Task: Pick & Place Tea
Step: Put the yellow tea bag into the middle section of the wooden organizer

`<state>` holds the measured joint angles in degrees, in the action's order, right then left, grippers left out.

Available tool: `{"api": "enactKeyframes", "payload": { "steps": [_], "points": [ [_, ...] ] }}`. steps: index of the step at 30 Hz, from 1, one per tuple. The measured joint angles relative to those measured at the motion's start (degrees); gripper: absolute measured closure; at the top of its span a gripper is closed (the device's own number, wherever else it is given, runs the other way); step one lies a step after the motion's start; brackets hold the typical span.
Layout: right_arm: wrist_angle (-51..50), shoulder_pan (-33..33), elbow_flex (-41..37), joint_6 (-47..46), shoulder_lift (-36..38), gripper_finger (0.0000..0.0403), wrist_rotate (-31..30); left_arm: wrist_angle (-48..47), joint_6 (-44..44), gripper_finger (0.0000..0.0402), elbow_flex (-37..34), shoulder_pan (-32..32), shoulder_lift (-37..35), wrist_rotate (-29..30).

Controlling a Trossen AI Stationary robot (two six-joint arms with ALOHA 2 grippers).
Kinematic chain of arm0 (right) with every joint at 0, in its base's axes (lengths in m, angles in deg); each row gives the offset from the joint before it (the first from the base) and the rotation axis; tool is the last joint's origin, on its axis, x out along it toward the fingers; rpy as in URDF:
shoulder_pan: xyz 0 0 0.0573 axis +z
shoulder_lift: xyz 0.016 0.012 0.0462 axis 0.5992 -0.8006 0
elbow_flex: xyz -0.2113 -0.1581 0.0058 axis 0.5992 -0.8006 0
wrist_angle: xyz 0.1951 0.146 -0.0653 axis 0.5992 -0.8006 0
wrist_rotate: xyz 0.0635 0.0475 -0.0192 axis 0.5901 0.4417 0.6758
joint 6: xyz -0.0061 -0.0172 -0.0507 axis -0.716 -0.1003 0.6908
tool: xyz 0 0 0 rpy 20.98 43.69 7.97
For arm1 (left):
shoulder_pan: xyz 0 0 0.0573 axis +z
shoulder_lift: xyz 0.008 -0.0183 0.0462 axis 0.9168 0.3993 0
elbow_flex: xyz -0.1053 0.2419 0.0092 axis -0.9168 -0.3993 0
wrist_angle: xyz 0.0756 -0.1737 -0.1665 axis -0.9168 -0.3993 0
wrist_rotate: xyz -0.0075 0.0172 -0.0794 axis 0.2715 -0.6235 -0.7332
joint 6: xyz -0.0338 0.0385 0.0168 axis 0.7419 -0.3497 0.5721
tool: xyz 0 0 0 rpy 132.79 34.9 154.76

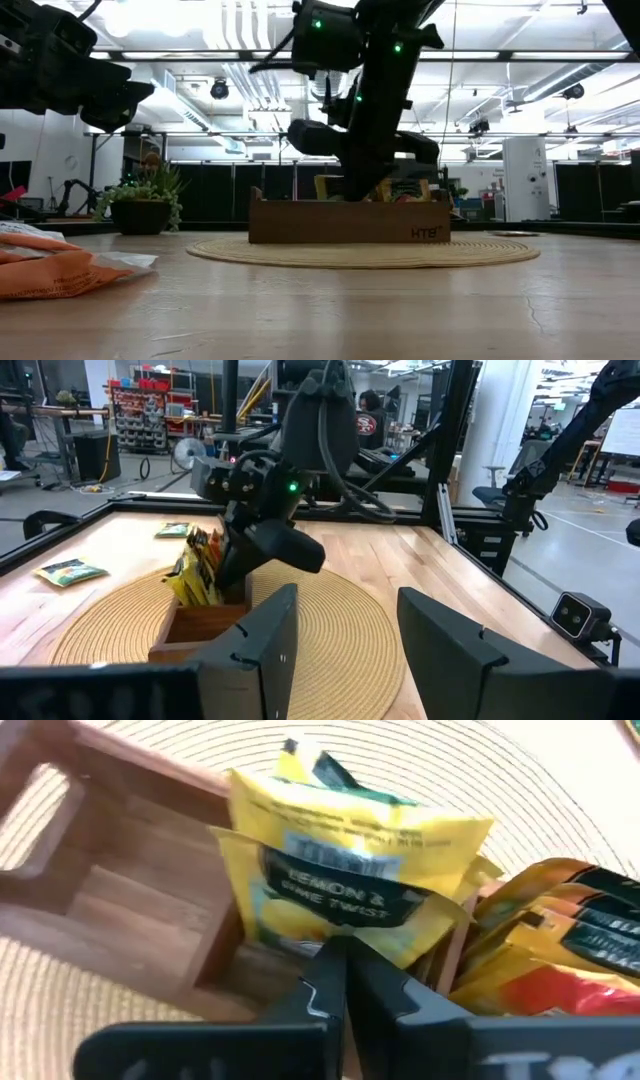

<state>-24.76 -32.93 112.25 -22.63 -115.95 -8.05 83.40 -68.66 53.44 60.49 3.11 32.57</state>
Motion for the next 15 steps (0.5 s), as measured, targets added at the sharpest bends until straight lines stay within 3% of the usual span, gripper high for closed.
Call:
{"api": "enactKeyframes", "payload": {
  "steps": [15],
  "points": [
    [0.1,0.7,0.2,1.2,0.3,0.0394,0.5,0.0,0.0,0.0235,0.0,0.0,0.0,0.0]
  ]
}}
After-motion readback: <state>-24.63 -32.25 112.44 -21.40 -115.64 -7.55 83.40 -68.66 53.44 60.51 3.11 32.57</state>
